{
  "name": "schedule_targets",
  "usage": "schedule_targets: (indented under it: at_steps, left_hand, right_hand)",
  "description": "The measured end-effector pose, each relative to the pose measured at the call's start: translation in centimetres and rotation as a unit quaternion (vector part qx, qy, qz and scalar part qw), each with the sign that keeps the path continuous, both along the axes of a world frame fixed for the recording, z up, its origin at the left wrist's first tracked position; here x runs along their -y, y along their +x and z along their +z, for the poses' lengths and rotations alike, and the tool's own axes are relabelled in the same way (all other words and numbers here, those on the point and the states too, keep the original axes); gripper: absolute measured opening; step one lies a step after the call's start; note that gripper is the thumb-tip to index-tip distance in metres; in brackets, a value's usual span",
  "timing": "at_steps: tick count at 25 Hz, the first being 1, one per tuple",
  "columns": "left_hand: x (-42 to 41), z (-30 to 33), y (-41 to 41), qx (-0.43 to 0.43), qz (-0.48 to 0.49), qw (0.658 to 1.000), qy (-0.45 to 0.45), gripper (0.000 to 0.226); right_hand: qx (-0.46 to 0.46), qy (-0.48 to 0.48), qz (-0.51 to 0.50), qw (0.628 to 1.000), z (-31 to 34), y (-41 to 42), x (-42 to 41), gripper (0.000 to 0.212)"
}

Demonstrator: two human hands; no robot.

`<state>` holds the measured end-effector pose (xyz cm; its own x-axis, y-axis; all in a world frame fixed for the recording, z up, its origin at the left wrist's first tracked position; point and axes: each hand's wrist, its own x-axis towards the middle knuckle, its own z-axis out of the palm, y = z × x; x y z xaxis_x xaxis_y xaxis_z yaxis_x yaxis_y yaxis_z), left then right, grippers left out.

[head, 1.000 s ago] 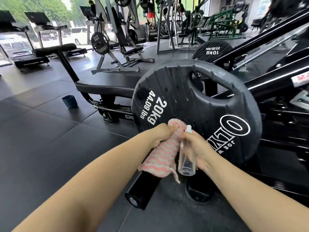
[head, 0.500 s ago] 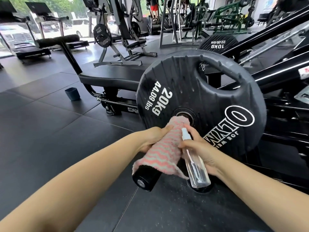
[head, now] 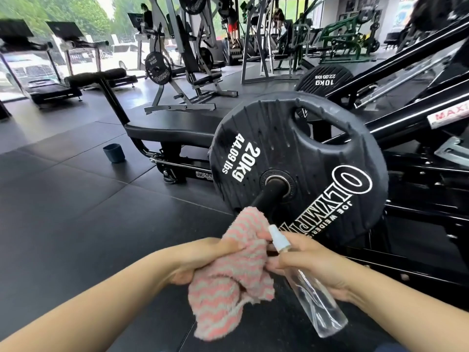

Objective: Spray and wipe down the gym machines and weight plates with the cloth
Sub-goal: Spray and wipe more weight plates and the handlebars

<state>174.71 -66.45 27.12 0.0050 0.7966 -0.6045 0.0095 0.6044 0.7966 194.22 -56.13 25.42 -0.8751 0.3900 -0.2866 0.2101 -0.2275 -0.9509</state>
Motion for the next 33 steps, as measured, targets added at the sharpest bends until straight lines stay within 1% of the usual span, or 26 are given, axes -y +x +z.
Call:
schedule_targets:
  at_steps: [1, 2, 3, 5, 6, 7, 9, 10, 12, 13, 14, 15, 16, 17, 19, 21, 22, 23, 25, 26, 29, 32, 33]
  left_hand:
    - [0.3, 0.1, -0.3, -0.026, -0.029, 0.999, 0.003, 0.053]
    - [0.4, 0.5, -0.4, -0.079, -0.06, 0.995, 0.004, 0.054]
    - [0.4, 0.9, -0.7, -0.164, -0.094, 0.982, 0.007, 0.051]
    - [-0.1, 1.8, -1.4, -0.349, -0.133, 0.928, 0.025, 0.048]
    - [-0.6, 2.3, -1.7, -0.399, -0.12, 0.908, 0.042, 0.048]
    - [-1.1, 3.1, -1.8, -0.418, -0.087, 0.902, 0.066, 0.048]
    - [-2.8, 4.8, -1.4, -0.424, -0.001, 0.895, 0.137, 0.044]
    - [-4.0, 5.6, -1.0, -0.438, 0.035, 0.878, 0.189, 0.043]
    - [-6.9, 6.9, -0.2, -0.478, 0.086, 0.813, 0.319, 0.039]
    - [-8.5, 7.6, 0.2, -0.482, 0.109, 0.783, 0.378, 0.037]
    - [-10.2, 7.9, 0.4, -0.477, 0.121, 0.76, 0.424, 0.036]
    - [-11.9, 8.3, 0.6, -0.47, 0.122, 0.746, 0.456, 0.039]
    - [-13.5, 8.5, 0.7, -0.465, 0.119, 0.736, 0.478, 0.046]
    - [-15.0, 8.8, 0.9, -0.464, 0.114, 0.725, 0.496, 0.056]
    - [-17.9, 8.9, 1.4, -0.453, 0.11, 0.708, 0.531, 0.069]
    - [-20.4, 8.8, 2.3, -0.461, 0.12, 0.686, 0.551, 0.069]
    - [-21.6, 8.4, 2.7, -0.48, 0.133, 0.668, 0.552, 0.068]
    - [-22.7, 7.9, 3.1, -0.51, 0.149, 0.643, 0.551, 0.068]
    - [-24.6, 6.4, 3.3, -0.588, 0.181, 0.571, 0.543, 0.069]
    - [-25.3, 5.8, 3.1, -0.613, 0.195, 0.541, 0.542, 0.068]
    - [-26.5, 4.6, 2.2, -0.645, 0.234, 0.463, 0.561, 0.061]
    - [-27.0, 4.6, 1.1, -0.644, 0.234, 0.421, 0.594, 0.055]
    - [-27.1, 4.2, 0.7, -0.654, 0.225, 0.417, 0.59, 0.055]
  right_hand:
    - [0.01, 0.054, -0.013, 0.998, 0.5, 0.3, -0.3, 0.046]
    - [0.01, 0.093, -0.035, 0.995, 1.2, 0.6, -0.9, 0.04]
    - [0.002, 0.112, -0.063, 0.992, 2.1, 0.9, -1.5, 0.04]
    - [-0.021, 0.162, -0.125, 0.979, 4.1, 1.3, -2.7, 0.05]
    - [-0.025, 0.203, -0.154, 0.967, 4.9, 1.5, -3.5, 0.053]
    - [-0.026, 0.243, -0.182, 0.952, 5.8, 1.6, -4.2, 0.052]
    - [-0.015, 0.336, -0.242, 0.91, 7.6, 1.9, -5.7, 0.043]
    - [-0.004, 0.386, -0.273, 0.881, 8.5, 2.0, -6.6, 0.037]
    - [0.005, 0.473, -0.318, 0.821, 10.5, 2.0, -8.4, 0.027]
    - [0.005, 0.507, -0.331, 0.796, 11.4, 1.8, -9.4, 0.022]
    - [0.007, 0.533, -0.339, 0.775, 12.1, 1.6, -10.2, 0.019]
    - [0.013, 0.551, -0.343, 0.76, 12.6, 1.2, -11.2, 0.016]
    - [0.024, 0.559, -0.341, 0.756, 13.0, 0.8, -12.0, 0.015]
    - [0.04, 0.558, -0.331, 0.76, 13.4, 0.4, -12.6, 0.014]
    - [0.099, 0.563, -0.299, 0.764, 13.7, -0.5, -13.7, 0.018]
    - [0.138, 0.583, -0.285, 0.749, 13.4, -1.2, -14.6, 0.026]
    - [0.133, 0.593, -0.296, 0.737, 13.1, -1.4, -14.8, 0.027]
    - [0.121, 0.606, -0.31, 0.722, 12.7, -1.6, -15.0, 0.028]
    - [0.104, 0.632, -0.327, 0.694, 12.2, -1.6, -15.0, 0.028]
    - [0.099, 0.643, -0.327, 0.686, 12.0, -1.5, -15.1, 0.028]
    - [0.089, 0.657, -0.322, 0.676, 11.7, -1.6, -15.6, 0.027]
    - [0.068, 0.662, -0.335, 0.667, 11.3, -1.7, -15.7, 0.025]
    - [0.063, 0.661, -0.34, 0.666, 11.3, -1.7, -15.8, 0.023]
